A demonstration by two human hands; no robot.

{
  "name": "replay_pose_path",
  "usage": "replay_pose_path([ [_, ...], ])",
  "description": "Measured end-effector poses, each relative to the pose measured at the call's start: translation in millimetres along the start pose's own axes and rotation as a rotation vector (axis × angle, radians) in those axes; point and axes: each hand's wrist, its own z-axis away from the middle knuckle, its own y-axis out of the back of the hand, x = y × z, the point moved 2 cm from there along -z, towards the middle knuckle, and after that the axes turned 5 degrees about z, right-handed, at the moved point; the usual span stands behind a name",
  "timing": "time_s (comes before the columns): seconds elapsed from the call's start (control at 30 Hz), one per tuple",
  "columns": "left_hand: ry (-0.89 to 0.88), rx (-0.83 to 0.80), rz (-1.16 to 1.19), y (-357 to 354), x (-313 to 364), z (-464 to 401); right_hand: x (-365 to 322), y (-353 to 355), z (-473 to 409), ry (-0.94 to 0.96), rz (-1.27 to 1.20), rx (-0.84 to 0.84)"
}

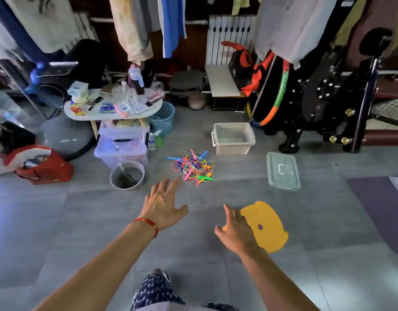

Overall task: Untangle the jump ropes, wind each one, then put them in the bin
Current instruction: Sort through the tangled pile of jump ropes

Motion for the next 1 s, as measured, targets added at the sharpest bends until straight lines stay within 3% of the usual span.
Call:
replay_pose_path([
  [0.17, 0.002, -0.006, 0.056, 7.0, -19.9, -119.9, -13.6, 34.3, -110.2, -0.022, 0.002, -0.005],
  [0.43, -0.016, -0.160, 0.122, 33.0, -67.5, -309.0, -43.0, 88.6, -251.3, -0.156, -0.023, -0.090],
  [0.5, -0.045, -0.146, 0.127, 36.0, -80.7, -317.3, -46.4, 105.9, -261.0, -0.159, -0.029, -0.068],
  [0.77, 0.257, -0.095, 0.167, 8.9, -117.8, -377.8, -33.5, 131.1, -432.9, -0.068, 0.052, -0.210],
  [1.0, 0.598, -0.009, 0.193, -61.7, -59.5, -403.3, 33.6, 111.5, -578.8, 0.085, 0.133, -0.562],
])
